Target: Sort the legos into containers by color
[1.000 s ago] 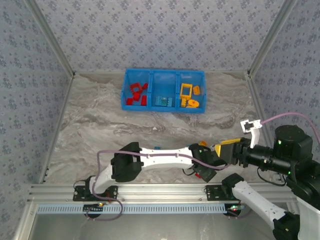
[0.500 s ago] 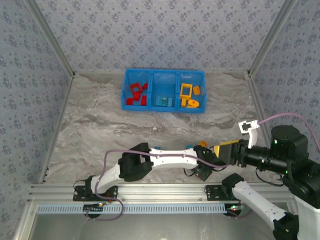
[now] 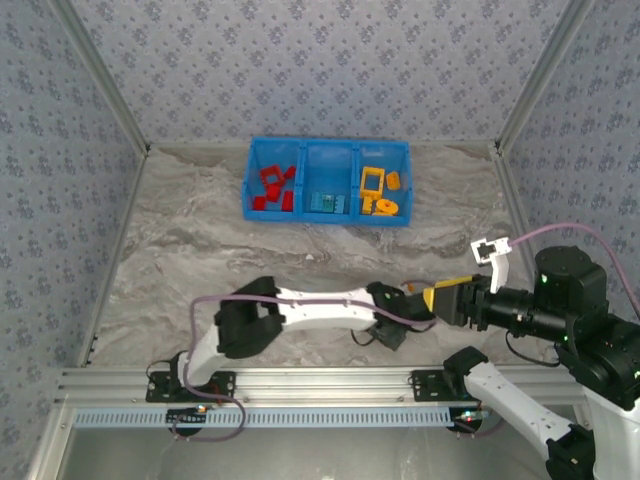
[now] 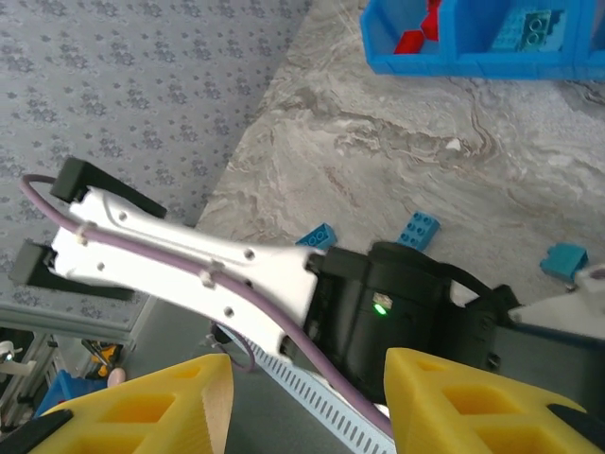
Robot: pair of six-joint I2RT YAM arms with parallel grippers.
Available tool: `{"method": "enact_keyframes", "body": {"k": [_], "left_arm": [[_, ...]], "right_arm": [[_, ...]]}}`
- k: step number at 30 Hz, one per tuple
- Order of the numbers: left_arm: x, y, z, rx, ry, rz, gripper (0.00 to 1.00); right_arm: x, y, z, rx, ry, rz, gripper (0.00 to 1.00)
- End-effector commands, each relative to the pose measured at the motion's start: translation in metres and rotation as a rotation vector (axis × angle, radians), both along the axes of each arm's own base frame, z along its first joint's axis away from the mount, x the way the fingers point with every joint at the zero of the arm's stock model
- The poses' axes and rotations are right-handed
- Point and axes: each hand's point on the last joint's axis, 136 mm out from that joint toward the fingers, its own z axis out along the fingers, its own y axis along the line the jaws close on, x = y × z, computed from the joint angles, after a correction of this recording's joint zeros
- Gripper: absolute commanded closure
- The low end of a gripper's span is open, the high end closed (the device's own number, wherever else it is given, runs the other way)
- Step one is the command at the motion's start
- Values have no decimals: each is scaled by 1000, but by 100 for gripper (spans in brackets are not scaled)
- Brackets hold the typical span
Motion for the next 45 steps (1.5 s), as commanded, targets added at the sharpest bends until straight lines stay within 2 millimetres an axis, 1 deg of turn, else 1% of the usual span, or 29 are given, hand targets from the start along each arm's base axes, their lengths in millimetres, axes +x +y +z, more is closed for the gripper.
{"method": "enact_keyframes", "body": {"k": [1, 4, 5, 7, 8, 9, 11, 13, 16, 19, 21, 23, 26, 29, 31, 33, 36, 37, 40, 45], "left_arm": [[52, 20, 79, -199, -75, 143, 74], [87, 58, 108, -260, -83, 229, 73], [98, 72, 114, -267, -91, 256, 73], [125, 105, 123, -278, -101, 325, 73], [135, 118, 128, -287, -104, 351, 73], [149, 134, 133, -300, -111, 386, 73], [171, 163, 142, -320, -131, 443, 73], [197, 192, 150, -339, -149, 505, 73], [231, 220, 157, -383, -174, 557, 72], [266, 237, 156, -403, -204, 591, 73], [288, 246, 150, -391, -224, 613, 74], [311, 251, 143, -401, -227, 630, 74], [344, 252, 128, -424, -199, 645, 74], [373, 246, 109, -435, -177, 642, 75], [392, 245, 98, -443, -171, 647, 75], [406, 246, 87, -449, -151, 662, 75], [421, 243, 77, -472, -121, 662, 75], [426, 241, 78, -479, -122, 655, 75], [431, 234, 70, -489, -98, 640, 74], [438, 231, 55, -478, -71, 637, 72]], "right_arm": [[15, 14, 15, 6, -115, 65, 51], [38, 30, 24, 14, -190, 96, 50], [46, 35, 27, 20, -213, 103, 50], [65, 52, 33, 28, -254, 127, 51], [71, 60, 34, 18, -280, 140, 51], [79, 71, 36, -3, -328, 146, 52], [87, 96, 34, -79, -413, 178, 52], [98, 124, 33, -149, -492, 190, 51], [117, 160, 34, -192, -619, 136, 51], [141, 185, 28, -238, -711, 38, 51], [160, 196, 19, -275, -725, -32, 51], [174, 207, 11, -301, -729, -67, 51], [188, 221, 1, -314, -730, -94, 50], [200, 227, -9, -329, -724, -127, 49], [207, 228, -16, -341, -716, -155, 49], [212, 227, -21, -349, -706, -182, 49], [217, 227, -28, -358, -694, -211, 48], [220, 228, -30, -365, -694, -221, 48], [225, 229, -33, -383, -695, -241, 48], [231, 238, -43, -393, -653, -224, 47]]}}
